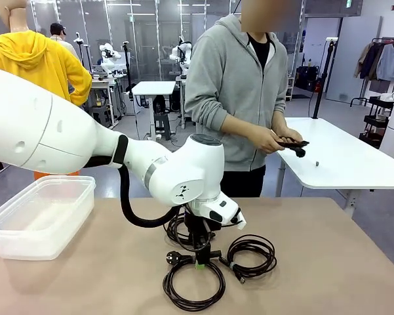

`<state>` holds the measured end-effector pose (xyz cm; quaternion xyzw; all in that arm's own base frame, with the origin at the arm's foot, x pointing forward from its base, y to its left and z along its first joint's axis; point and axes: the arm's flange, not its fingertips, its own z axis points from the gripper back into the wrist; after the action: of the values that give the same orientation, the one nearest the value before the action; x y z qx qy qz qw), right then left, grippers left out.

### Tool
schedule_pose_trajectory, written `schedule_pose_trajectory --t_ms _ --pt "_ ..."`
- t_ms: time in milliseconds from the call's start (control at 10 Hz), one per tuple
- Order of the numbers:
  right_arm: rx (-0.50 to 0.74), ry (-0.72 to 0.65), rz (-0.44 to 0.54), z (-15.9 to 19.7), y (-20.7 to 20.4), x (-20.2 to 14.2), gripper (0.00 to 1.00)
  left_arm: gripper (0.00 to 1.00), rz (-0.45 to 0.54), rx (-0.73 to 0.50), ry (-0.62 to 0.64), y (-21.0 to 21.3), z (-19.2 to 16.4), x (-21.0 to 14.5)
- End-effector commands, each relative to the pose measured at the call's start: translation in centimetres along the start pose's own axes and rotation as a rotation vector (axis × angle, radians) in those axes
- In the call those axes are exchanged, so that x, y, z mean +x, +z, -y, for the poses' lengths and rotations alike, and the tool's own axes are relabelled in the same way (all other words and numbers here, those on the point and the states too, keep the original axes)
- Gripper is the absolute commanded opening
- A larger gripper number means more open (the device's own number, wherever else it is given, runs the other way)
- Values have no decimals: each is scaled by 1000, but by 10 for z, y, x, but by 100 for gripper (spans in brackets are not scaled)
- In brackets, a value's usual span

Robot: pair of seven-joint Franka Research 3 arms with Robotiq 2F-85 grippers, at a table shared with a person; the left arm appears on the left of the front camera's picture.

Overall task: Organize and store the cables.
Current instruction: Place the Power Cable into the Organizing box.

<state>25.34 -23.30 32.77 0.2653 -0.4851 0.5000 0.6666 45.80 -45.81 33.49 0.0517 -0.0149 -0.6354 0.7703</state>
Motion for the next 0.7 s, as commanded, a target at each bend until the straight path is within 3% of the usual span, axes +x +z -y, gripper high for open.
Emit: schedule_pose_trajectory --t_ms 0,300,400,500,600 --pt "-7 -1 3 0 1 1 100 100 -26 -8 8 -8 -6 3" --pt "-7 -1 3 0 1 1 100 100 -33 -13 1 -21 -6 3" --pt "-7 -1 3 0 1 1 100 85 -24 -17 -2 -21 -6 3" --pt "-7 -1 3 0 1 1 100 61 -11 -21 2 -21 -6 3" --pt "-7 -1 3 0 1 1 100 27 -21 -27 8 -21 -5 3"
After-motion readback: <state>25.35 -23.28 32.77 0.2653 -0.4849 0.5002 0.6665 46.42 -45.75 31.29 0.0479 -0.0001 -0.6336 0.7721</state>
